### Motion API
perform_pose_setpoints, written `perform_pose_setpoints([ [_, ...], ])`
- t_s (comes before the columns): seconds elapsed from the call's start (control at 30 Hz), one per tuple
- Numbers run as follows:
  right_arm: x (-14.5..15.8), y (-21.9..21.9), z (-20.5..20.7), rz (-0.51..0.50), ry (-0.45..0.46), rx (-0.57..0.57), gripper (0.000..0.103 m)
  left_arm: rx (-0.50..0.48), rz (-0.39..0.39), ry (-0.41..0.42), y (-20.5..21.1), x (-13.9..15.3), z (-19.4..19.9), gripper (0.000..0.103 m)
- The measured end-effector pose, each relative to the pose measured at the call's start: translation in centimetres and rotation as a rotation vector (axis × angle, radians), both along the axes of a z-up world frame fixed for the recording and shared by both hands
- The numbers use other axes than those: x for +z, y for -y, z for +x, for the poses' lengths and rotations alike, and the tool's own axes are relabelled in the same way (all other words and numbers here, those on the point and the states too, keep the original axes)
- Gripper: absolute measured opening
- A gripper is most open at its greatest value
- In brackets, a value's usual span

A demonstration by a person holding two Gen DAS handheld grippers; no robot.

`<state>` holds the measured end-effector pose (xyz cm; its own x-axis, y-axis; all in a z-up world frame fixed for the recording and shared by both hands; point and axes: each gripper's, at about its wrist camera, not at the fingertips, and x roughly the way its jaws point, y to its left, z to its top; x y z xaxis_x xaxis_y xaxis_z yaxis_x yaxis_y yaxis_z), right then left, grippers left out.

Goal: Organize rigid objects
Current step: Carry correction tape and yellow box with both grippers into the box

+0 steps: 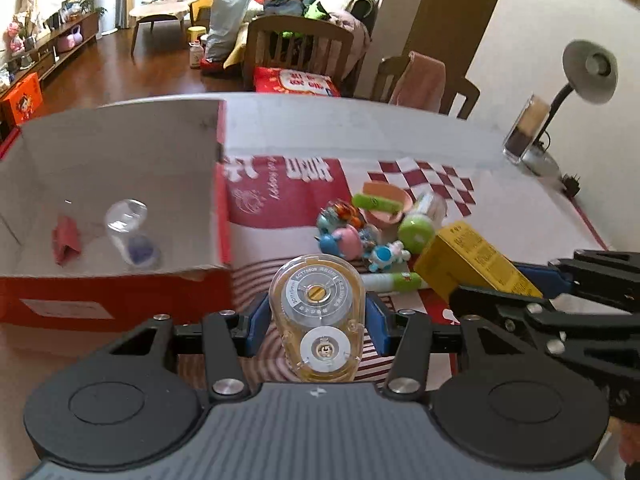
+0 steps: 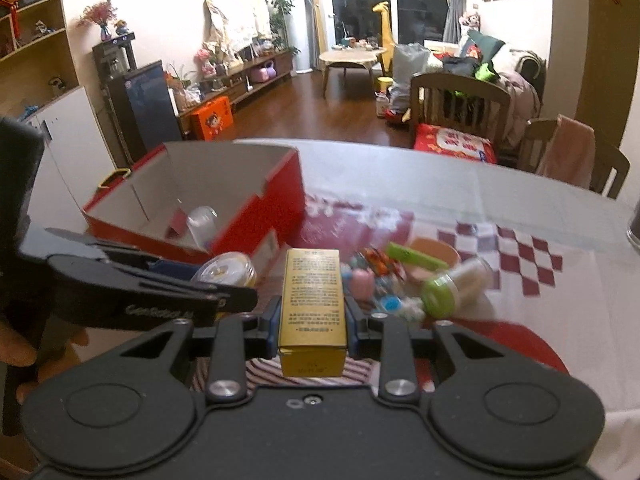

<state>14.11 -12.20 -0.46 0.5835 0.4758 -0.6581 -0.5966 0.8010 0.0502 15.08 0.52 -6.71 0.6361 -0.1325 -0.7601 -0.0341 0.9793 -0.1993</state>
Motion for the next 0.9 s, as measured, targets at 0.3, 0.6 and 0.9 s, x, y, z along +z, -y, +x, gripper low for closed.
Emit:
perform_pose_setpoints([
  [0.3,1.2,-6.6,0.2,-0.002,0.024,0.027,0.029,0.031,0.008,0.047,-6.1,3.5,-1.2,0.049],
  [0.6,1.2,-13.1,1.9,-0.039,0.025,0.03,0.029,0.074,0.08,0.071,-13.4,4.8,-0.4,0.049],
  [0.9,-1.0,-18.3,5.5,-0.116,0.004,0.004,0.029,0.07,0.143,0.052,-19.1,3.8,3.4,0.049],
])
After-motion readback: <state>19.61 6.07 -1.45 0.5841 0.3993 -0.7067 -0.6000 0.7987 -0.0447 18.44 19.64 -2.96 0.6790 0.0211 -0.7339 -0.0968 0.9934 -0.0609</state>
